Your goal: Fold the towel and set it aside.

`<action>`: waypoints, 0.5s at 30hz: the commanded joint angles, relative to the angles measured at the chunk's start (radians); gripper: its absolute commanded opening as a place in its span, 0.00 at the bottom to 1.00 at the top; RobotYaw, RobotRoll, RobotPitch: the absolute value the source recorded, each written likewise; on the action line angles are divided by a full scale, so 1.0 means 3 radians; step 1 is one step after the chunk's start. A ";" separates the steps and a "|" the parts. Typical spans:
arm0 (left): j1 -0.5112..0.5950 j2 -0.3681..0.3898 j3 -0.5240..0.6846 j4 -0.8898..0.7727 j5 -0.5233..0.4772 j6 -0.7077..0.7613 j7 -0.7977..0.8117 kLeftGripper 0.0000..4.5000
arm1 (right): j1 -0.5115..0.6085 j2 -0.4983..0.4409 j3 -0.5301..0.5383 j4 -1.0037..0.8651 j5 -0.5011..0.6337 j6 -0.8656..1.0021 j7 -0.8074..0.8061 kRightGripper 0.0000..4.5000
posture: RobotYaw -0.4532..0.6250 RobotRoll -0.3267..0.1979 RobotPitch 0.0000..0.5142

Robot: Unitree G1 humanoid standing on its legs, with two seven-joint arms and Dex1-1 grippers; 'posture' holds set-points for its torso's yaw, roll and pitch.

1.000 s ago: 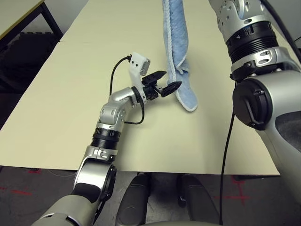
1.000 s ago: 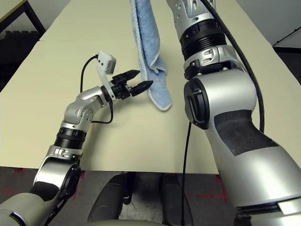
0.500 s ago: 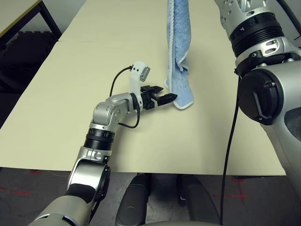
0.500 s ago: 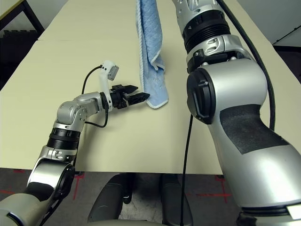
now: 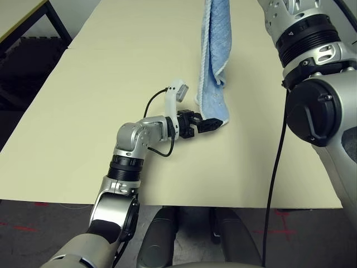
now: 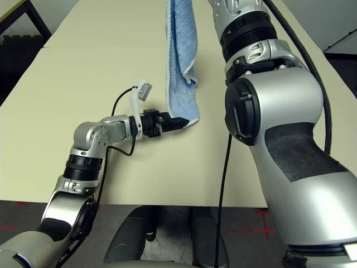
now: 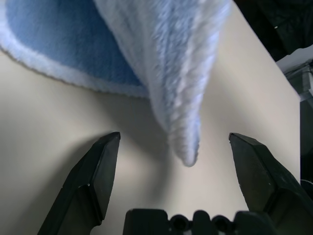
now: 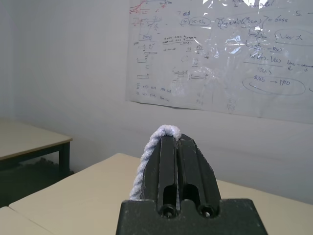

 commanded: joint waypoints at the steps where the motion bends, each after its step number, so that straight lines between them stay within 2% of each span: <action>1: 0.0053 0.0008 -0.0095 -0.0045 -0.0022 0.0123 0.0005 1.00 | -0.0098 -0.0025 -0.0010 0.0031 -0.0058 -0.0049 -0.0013 0.01 | 0.55 0.62 0.42; 9: 0.0127 -0.0069 0.0029 -0.0226 -0.0209 0.0405 0.0075 1.00 | -0.0094 -0.0025 -0.0020 0.0044 -0.0090 -0.0059 -0.0012 0.01 | 0.55 0.62 0.43; 15: 0.0132 -0.0158 0.0047 -0.0177 -0.0194 0.0362 0.0169 1.00 | -0.0096 -0.0024 -0.0028 0.0050 -0.0096 -0.0066 -0.0009 0.01 | 0.54 0.62 0.42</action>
